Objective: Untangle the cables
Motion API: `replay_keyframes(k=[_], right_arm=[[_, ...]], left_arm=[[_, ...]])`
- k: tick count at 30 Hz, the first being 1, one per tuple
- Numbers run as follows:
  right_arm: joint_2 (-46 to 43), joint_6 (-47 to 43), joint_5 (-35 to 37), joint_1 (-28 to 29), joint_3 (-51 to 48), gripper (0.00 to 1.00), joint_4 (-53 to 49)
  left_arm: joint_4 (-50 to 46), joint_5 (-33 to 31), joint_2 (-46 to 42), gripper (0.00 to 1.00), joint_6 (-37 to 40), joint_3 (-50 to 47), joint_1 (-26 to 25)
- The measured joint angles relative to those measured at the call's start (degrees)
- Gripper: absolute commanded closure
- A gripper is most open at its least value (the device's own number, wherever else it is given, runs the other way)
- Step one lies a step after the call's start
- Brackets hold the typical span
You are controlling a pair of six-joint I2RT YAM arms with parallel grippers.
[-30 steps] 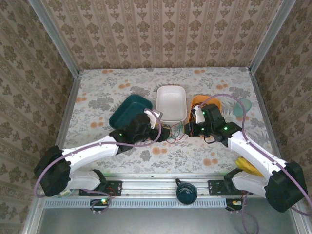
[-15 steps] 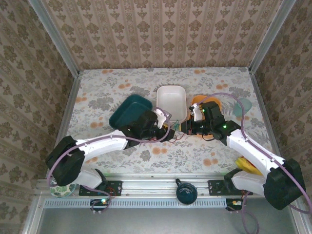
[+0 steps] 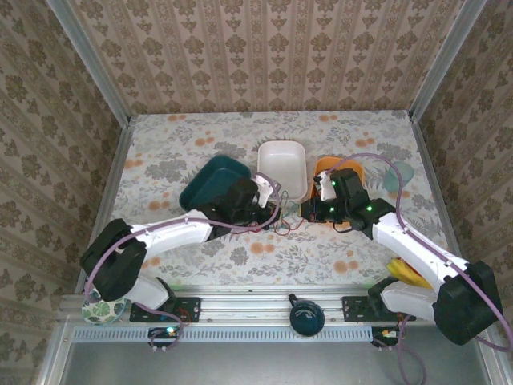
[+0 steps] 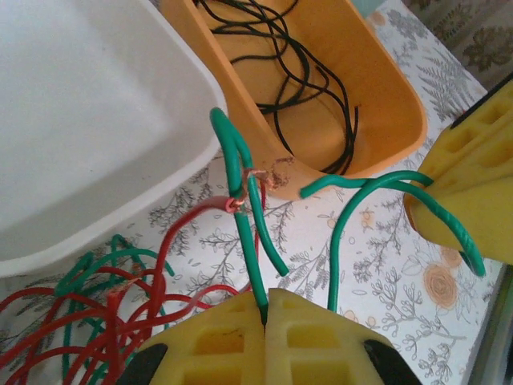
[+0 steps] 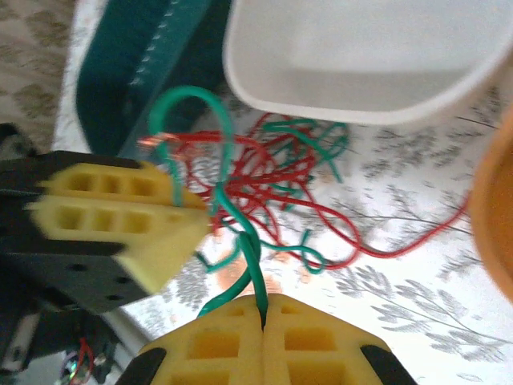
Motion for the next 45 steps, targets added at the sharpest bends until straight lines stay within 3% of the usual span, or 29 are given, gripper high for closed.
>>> replay_keyframes(k=[9, 13, 17, 24, 30, 38, 39, 42, 45], right_arm=[[-2.7, 4.9, 5.2, -0.2, -2.5, 1.0, -1.1], [-2.7, 5.6, 6.8, -0.7, -2.7, 1.0, -0.6], [-2.7, 5.8, 10.9, -2.4, -2.7, 1.0, -0.9], [-4.4, 4.4, 17.5, -2.4, -2.7, 1.0, -4.3], [-4.2, 2.0, 18.3, -2.4, -1.0, 0.98, -3.7], [14.5, 1.9, 17.2, -2.4, 10.1, 0.97, 5.0], [18.0, 1.9, 16.7, -2.4, 11.9, 0.93, 6.3], [26.3, 2.0, 15.4, -2.4, 16.0, 0.62, 9.5], [29.5, 1.9, 15.0, -2.4, 17.3, 0.54, 10.5]], left_arm=[[4.8, -0.6, -5.5, 1.0, -2.8, -4.7, 0.6], [4.3, -1.3, -5.9, 0.61, -3.1, -5.9, 0.8], [3.3, -3.4, -6.8, 0.48, -3.9, -8.1, 1.8], [3.3, -6.1, -7.8, 0.44, -4.1, -8.8, 2.0], [3.3, -9.1, -7.8, 0.41, -4.5, -8.9, 2.0], [1.6, -16.2, -10.1, 0.38, -6.6, -10.7, 2.0], [1.2, -16.8, -10.7, 0.37, -6.7, -10.8, 2.0], [-0.1, -17.8, -12.3, 0.34, -6.8, -10.9, 2.0], [-1.2, -17.9, -13.1, 0.3, -6.7, -10.9, 2.0]])
